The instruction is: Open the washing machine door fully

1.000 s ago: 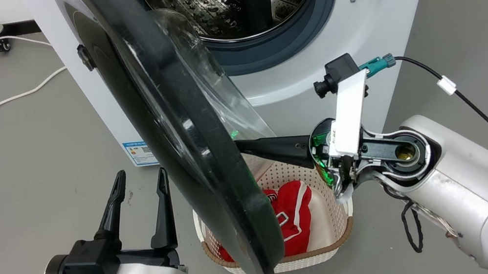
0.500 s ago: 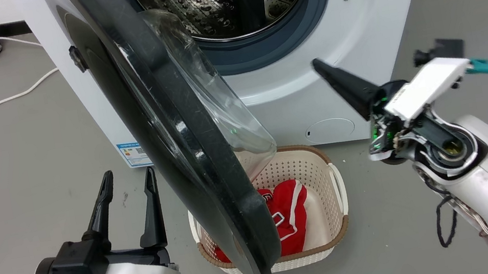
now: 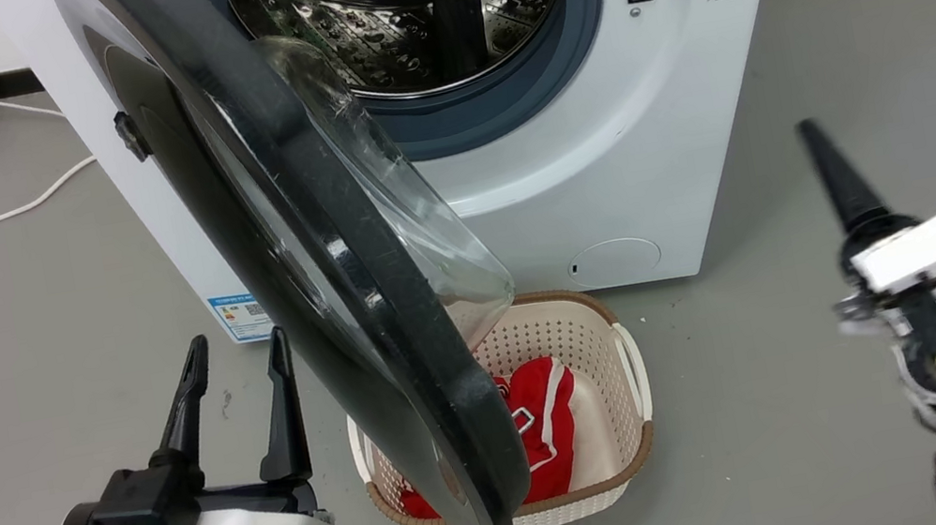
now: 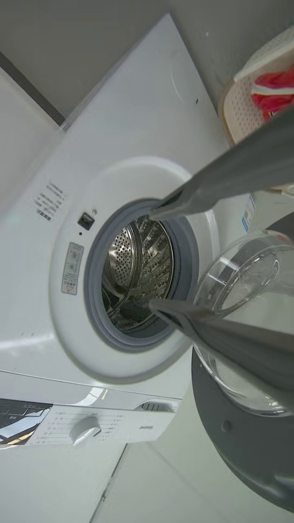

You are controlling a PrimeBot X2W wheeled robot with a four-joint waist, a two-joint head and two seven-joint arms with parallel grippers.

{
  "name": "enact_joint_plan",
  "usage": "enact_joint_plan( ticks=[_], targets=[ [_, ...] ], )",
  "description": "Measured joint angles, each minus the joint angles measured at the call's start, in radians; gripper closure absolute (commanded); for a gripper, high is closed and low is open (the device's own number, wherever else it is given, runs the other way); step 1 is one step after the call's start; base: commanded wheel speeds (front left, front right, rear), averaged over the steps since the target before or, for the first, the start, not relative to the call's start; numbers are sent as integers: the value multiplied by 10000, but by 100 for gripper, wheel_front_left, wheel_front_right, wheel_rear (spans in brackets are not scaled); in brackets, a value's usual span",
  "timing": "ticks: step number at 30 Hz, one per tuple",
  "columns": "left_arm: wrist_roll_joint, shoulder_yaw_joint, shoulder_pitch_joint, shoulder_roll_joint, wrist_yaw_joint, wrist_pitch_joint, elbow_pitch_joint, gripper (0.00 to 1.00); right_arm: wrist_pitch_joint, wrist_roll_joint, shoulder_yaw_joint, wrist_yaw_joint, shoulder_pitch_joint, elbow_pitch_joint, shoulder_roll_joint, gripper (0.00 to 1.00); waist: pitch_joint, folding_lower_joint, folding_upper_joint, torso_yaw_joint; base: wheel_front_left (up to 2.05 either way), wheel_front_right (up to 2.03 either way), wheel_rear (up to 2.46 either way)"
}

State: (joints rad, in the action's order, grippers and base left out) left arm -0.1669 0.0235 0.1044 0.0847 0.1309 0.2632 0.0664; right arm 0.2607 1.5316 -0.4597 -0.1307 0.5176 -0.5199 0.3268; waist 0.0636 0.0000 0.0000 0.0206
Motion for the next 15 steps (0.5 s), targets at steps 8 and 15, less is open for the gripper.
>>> enact_joint_plan(
  ticks=[8,15],
  targets=[
    [50,-144,-148,-12,0,0,-52,0,25,-6796,3988,-2,-1394,1093,-1360,0,-44,0,1,-132,0,0,0],
    [132,-236,-150,4,0,0,-67,0,27,-12978,5317,-4,-2731,3730,-2460,0,-22,0,1,-174,0,0,0]
  ],
)
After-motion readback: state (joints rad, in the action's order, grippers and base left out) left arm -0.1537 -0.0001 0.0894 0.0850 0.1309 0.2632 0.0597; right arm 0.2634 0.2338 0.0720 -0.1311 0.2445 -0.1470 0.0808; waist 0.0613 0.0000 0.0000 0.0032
